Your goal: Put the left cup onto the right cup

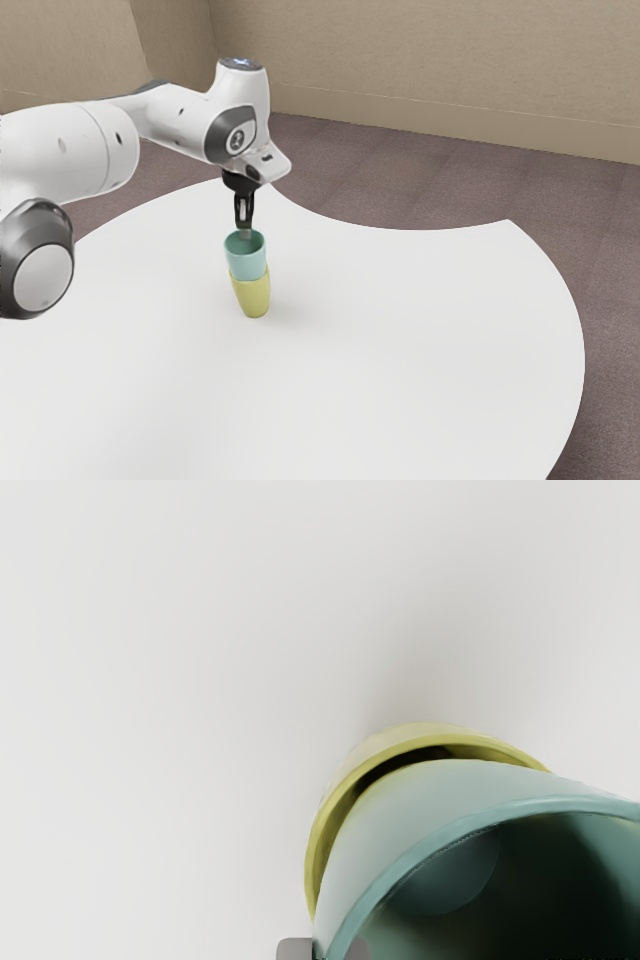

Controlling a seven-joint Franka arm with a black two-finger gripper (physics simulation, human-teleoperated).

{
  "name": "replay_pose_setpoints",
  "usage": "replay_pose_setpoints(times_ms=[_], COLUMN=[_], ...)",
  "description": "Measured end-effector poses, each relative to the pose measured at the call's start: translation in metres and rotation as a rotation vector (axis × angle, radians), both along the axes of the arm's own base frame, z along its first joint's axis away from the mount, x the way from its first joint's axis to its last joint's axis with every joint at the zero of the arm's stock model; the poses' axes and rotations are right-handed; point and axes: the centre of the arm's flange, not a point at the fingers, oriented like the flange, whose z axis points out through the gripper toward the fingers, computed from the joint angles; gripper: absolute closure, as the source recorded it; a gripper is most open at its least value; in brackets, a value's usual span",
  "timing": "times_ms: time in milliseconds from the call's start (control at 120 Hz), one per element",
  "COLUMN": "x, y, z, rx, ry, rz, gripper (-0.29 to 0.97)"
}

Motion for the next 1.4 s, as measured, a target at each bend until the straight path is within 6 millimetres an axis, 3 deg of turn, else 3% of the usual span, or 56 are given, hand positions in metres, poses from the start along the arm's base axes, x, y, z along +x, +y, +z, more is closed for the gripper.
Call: replay_pose_setpoints(times_ms=[208, 417, 633, 842, 1400], x=[0.001, 0.000, -0.002, -0.003, -0.027], y=[0.002, 0.002, 0.002, 0.003, 0.007], z=[-0.005, -0.003, 0.001, 0.010, 0.063], rx=[-0.002, -0.004, -0.004, -0.004, -0.024], ry=[0.007, 0.010, 0.010, 0.005, -0.031], rz=[0.006, 0.004, 0.002, 0.002, 0.012], gripper=[0.78, 0.33, 0.12, 0.05, 0.00])
